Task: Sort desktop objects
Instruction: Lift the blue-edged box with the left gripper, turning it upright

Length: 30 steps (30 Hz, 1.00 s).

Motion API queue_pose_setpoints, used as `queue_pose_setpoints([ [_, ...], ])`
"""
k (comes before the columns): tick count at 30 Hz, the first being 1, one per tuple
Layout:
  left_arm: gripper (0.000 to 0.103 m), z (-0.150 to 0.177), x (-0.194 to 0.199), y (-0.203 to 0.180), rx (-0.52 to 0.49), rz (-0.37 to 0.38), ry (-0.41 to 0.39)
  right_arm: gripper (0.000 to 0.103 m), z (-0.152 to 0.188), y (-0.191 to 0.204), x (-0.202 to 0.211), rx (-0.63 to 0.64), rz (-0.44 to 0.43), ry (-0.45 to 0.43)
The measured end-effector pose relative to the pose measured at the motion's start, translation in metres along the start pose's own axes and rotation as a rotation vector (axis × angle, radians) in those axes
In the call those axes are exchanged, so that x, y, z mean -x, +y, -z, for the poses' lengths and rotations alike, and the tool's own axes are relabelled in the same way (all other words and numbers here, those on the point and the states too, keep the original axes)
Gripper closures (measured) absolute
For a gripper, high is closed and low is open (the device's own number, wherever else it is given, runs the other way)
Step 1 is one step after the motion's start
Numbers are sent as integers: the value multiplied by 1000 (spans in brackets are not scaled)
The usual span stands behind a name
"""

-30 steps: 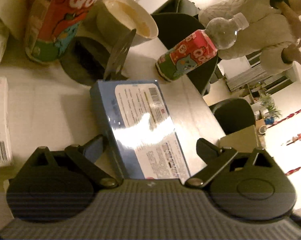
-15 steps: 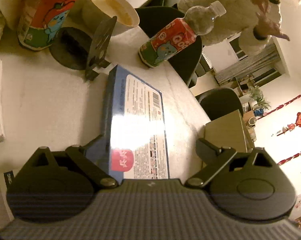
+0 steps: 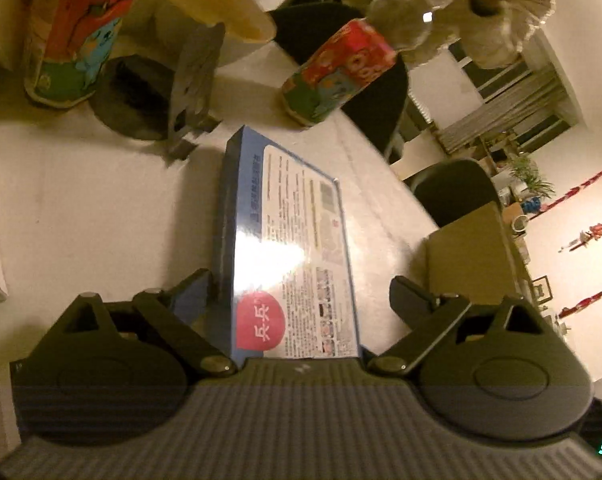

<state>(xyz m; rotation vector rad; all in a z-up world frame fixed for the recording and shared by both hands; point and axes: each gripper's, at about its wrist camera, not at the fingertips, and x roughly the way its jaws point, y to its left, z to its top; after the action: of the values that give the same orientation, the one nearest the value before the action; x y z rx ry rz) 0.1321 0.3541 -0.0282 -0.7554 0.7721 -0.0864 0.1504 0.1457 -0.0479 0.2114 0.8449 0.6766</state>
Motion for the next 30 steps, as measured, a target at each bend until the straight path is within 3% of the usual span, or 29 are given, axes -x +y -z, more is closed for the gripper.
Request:
queue_pose_setpoints([
  [5, 8, 3, 12, -16, -49, 0, -12, 18, -1, -2, 10, -26, -11, 0],
  [21, 8, 28, 49, -18, -44, -7, -31, 18, 17, 10, 37, -43, -82, 48],
  [30, 12, 29, 48, -5, -16, -23, -10, 18, 30, 11, 45, -25, -122, 48],
])
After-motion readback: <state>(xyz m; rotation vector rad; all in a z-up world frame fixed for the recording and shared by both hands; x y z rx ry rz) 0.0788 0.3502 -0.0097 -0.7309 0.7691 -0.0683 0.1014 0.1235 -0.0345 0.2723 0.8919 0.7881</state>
